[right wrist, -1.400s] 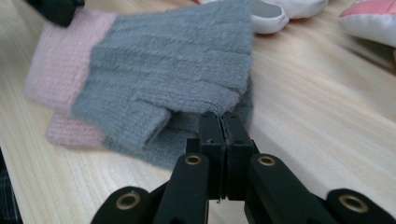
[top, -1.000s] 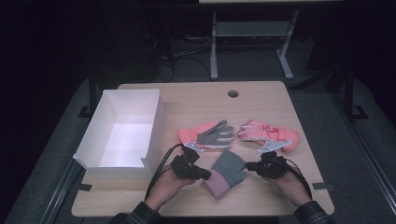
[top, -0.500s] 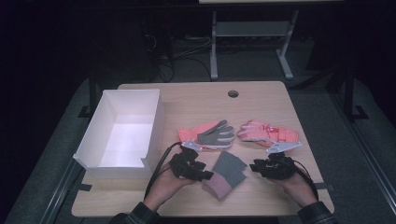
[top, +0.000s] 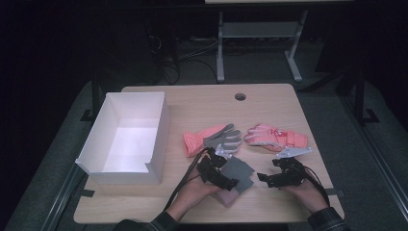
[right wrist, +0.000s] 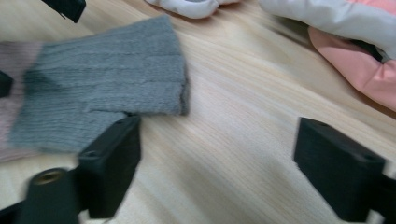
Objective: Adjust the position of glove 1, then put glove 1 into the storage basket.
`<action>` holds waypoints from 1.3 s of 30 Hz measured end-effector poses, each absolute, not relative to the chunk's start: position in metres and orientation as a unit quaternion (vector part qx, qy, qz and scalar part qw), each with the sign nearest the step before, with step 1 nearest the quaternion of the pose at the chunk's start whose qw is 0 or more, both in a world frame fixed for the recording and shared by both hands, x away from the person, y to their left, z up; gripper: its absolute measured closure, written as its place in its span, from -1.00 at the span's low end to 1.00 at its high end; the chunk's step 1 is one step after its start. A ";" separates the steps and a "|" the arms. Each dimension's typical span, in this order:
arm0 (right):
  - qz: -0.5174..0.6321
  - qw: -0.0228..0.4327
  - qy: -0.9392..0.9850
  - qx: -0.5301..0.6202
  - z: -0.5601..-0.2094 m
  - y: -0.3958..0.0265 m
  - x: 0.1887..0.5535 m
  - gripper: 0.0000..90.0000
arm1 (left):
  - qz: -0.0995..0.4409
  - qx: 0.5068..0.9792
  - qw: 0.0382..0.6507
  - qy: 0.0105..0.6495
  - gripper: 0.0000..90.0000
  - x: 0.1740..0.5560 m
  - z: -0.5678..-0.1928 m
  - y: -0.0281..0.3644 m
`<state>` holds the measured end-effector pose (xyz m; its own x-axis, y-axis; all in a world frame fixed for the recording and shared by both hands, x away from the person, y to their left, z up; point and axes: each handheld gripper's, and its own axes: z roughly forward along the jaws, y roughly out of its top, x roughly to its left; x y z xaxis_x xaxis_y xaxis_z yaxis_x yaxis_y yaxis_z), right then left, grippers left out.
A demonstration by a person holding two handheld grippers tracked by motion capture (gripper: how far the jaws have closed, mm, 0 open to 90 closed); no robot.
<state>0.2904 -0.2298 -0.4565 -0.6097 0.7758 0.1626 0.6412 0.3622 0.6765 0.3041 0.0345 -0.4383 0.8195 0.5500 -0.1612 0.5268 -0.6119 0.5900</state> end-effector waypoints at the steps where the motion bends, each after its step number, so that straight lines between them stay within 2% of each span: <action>1: 0.365 0.093 0.820 0.430 -0.457 -0.229 0.290 -0.70 | 0.018 0.899 0.317 0.301 -0.72 0.304 -0.441 0.032; 16: 0.370 0.102 0.819 0.427 -0.458 -0.229 0.290 -0.72 | 0.025 0.903 0.309 0.298 -0.72 0.303 -0.460 0.027; 22: 0.376 0.107 0.817 0.425 -0.458 -0.229 0.289 -0.72 | 0.031 0.905 0.305 0.294 -0.63 0.301 -0.459 0.026; 26: 0.376 0.110 0.816 0.426 -0.458 -0.229 0.289 -0.72 | 0.025 0.907 0.306 0.289 -0.49 0.301 -0.457 0.026; 30: 0.374 0.112 0.815 0.428 -0.459 -0.229 0.290 -0.72 | 0.007 0.912 0.305 0.275 -0.21 0.300 -0.455 0.027; 32: 0.374 0.113 0.815 0.428 -0.459 -0.229 0.290 -0.72 | -0.002 0.912 0.306 0.271 0.01 0.301 -0.454 0.027; 33: 0.374 0.113 0.815 0.429 -0.459 -0.229 0.290 -0.72 | -0.014 0.908 0.314 0.276 0.01 0.301 -0.455 0.027; 36: 0.373 0.114 0.815 0.429 -0.459 -0.229 0.290 -0.72 | -0.039 0.906 0.319 0.276 0.37 0.303 -0.455 0.027; 39: 0.373 0.113 0.814 0.431 -0.459 -0.229 0.289 -0.72 | -0.052 0.905 0.324 0.270 0.45 0.306 -0.455 0.029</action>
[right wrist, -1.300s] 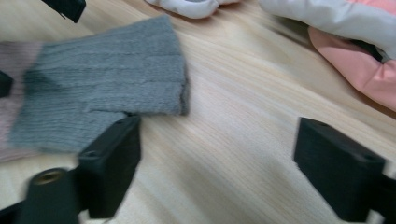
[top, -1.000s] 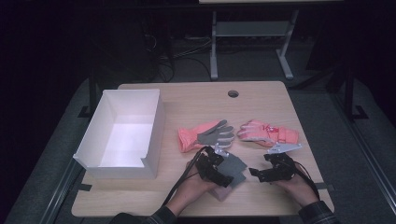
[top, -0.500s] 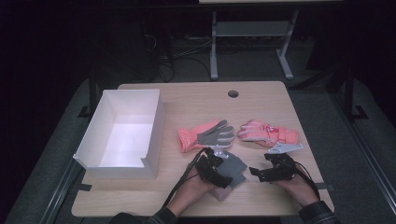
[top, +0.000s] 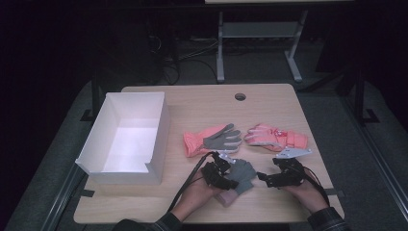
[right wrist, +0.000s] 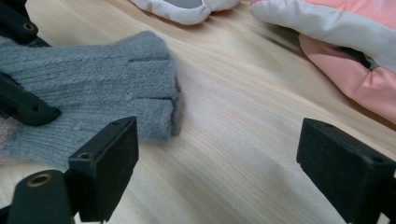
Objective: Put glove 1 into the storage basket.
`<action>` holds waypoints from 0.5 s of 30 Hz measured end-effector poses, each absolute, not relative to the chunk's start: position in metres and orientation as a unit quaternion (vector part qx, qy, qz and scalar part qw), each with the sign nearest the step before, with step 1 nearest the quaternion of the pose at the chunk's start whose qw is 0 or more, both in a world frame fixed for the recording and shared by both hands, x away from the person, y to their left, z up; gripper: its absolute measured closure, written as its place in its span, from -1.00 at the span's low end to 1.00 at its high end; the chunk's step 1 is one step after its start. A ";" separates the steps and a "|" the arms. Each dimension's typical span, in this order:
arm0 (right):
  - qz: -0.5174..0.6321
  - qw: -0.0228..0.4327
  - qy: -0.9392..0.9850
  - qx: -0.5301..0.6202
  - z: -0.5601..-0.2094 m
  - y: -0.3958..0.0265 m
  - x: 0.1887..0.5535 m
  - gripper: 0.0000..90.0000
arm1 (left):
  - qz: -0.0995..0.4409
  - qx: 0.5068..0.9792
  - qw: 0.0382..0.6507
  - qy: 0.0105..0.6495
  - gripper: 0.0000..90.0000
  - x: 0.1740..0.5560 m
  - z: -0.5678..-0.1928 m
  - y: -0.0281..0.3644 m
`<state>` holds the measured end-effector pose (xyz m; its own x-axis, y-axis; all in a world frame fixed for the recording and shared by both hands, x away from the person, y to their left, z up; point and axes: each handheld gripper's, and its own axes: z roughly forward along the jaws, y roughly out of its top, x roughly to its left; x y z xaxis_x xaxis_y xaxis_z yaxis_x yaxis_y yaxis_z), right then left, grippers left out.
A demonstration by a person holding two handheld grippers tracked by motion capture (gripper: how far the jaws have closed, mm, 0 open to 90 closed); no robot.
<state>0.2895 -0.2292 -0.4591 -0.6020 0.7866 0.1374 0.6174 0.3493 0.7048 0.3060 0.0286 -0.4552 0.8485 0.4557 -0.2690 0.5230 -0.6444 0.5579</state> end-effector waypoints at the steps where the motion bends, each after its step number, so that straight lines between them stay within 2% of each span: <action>1: 0.375 0.114 0.813 0.431 -0.459 -0.229 0.289 -0.72 | -0.055 0.905 0.326 0.269 0.45 0.307 -0.455 0.029; 5: 0.376 0.115 0.814 0.428 -0.459 -0.229 0.289 -0.72 | -0.081 0.898 0.338 0.271 0.49 0.310 -0.452 0.033; 15: 0.379 0.115 0.811 0.430 -0.460 -0.231 0.289 -0.72 | -0.088 0.894 0.347 0.270 0.50 0.311 -0.436 0.046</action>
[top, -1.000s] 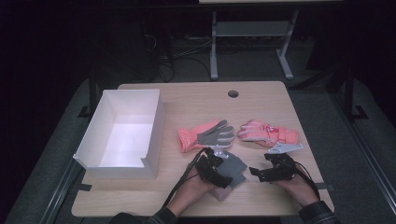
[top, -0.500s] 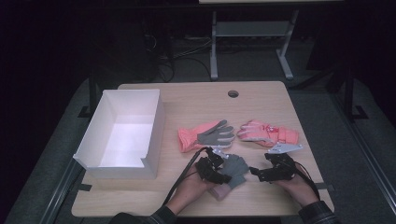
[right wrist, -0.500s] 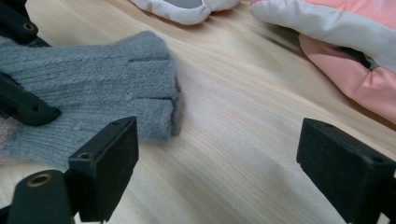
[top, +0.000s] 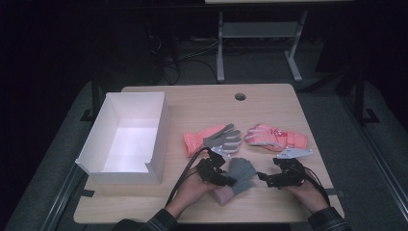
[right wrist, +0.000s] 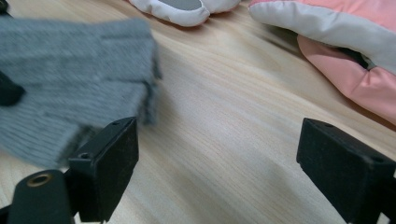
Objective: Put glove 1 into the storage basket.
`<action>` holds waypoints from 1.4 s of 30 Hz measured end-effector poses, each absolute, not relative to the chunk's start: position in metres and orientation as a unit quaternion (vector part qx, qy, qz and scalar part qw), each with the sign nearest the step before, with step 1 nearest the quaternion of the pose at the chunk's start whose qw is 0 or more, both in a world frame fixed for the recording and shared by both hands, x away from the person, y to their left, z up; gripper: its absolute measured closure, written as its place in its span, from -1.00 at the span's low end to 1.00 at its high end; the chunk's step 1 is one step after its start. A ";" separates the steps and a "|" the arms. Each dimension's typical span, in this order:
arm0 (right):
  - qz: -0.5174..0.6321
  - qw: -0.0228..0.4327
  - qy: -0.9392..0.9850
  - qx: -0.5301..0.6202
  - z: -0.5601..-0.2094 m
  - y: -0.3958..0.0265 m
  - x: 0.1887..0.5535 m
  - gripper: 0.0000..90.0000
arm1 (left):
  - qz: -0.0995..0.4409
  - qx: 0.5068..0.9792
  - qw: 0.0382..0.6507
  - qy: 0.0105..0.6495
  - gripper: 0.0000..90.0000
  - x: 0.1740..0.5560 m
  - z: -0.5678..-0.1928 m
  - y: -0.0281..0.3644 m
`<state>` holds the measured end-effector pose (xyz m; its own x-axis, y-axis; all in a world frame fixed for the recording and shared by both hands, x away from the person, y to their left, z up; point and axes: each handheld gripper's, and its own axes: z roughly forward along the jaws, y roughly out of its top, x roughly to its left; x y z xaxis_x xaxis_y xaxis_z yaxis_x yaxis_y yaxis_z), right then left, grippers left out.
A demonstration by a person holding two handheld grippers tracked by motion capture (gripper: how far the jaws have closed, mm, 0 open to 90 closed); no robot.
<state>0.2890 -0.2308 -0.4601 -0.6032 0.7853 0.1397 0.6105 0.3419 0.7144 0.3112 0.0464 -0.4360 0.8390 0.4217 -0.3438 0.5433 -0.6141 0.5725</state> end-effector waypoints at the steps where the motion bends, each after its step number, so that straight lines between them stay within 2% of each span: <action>1: 0.380 0.115 0.811 0.429 -0.460 -0.231 0.289 -0.72 | -0.088 0.895 0.346 0.269 0.50 0.312 -0.434 0.049; 14: 0.380 0.122 0.813 0.423 -0.463 -0.227 0.288 -0.72 | -0.067 0.890 0.355 0.277 0.49 0.315 -0.391 0.075; 28: 0.383 0.124 0.812 0.423 -0.465 -0.226 0.287 -0.73 | -0.021 0.883 0.370 0.288 0.48 0.333 -0.333 0.105; 42: 0.383 0.125 0.812 0.422 -0.465 -0.225 0.287 -0.73 | 0.003 0.868 0.377 0.322 0.48 0.351 -0.304 0.146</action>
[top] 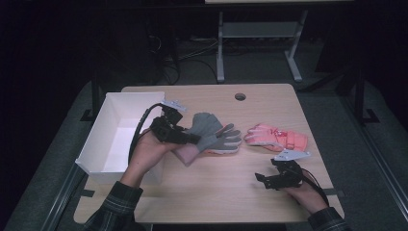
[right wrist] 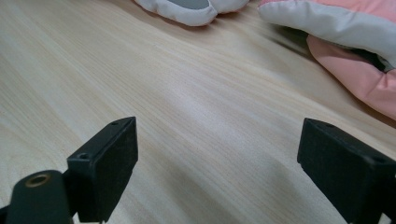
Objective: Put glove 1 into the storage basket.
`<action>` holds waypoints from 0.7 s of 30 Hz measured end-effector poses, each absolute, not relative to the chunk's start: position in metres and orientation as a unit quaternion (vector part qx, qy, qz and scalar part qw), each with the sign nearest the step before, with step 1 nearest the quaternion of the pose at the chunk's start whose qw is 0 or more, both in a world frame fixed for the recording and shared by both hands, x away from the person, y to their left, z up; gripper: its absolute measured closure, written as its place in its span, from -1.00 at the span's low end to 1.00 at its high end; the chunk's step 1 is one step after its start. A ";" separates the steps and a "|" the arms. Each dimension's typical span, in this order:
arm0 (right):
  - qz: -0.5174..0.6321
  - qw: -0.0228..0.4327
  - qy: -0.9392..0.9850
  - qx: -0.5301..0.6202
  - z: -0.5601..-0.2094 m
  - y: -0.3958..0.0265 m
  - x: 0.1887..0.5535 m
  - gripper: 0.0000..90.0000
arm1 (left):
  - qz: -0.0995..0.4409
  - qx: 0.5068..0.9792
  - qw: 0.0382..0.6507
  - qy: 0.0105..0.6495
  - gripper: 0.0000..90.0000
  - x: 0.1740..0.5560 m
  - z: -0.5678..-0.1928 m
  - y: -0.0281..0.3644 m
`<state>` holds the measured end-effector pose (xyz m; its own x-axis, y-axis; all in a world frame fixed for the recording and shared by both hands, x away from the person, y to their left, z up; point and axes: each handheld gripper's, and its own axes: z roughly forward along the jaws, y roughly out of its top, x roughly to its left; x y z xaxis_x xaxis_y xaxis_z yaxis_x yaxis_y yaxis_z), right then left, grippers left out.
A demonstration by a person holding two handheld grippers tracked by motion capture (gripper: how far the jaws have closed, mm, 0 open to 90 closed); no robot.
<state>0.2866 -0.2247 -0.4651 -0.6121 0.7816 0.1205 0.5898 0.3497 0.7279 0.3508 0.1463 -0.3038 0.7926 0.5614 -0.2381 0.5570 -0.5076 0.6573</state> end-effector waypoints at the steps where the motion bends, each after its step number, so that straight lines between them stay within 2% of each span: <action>1: 0.383 0.125 0.812 0.422 -0.465 -0.225 0.287 -0.73 | 0.004 0.868 0.377 0.324 0.48 0.352 -0.303 0.150; 21: 0.382 0.133 0.812 0.421 -0.466 -0.226 0.285 -0.73 | 0.058 0.825 0.383 0.411 0.49 0.370 -0.296 0.229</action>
<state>0.2854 -0.2256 -0.4657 -0.6109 0.7846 0.1059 0.5821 0.3544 0.7318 0.3702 0.2295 -0.2955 0.6562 0.7221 -0.2190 0.6332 -0.3692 0.6802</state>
